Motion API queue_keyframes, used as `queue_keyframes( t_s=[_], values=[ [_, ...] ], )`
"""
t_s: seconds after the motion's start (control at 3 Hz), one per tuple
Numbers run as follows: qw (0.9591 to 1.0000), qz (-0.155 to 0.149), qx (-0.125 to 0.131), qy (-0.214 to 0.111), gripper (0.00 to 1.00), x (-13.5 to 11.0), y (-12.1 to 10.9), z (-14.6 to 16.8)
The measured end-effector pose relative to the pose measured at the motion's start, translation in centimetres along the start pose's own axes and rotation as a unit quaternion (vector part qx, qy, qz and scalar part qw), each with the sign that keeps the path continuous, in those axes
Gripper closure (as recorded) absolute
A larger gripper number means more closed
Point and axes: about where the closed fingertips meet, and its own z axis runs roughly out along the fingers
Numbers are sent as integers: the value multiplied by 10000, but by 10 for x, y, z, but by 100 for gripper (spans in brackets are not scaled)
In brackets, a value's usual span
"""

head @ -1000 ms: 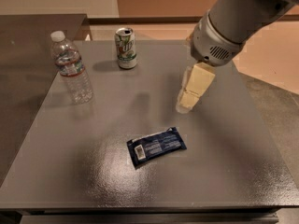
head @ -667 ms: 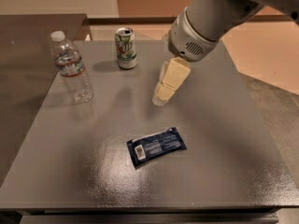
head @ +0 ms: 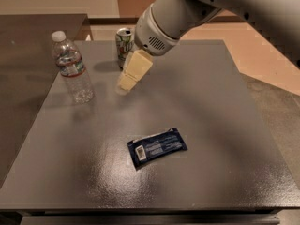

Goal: Pick water bottle

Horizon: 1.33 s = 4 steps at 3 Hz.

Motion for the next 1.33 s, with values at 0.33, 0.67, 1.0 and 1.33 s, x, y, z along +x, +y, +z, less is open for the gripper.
queue_keyframes(
  t_s=[0.33, 0.67, 1.0, 1.33],
  values=[
    [9993, 36, -162, -339, 0, -27, -4, 25],
    [9977, 23, -305, -603, 0, -52, -7, 45],
    [9955, -5, -490, -812, 0, -74, -6, 66],
    [9929, -48, -672, -982, 0, -92, -1, 79]
  ],
)
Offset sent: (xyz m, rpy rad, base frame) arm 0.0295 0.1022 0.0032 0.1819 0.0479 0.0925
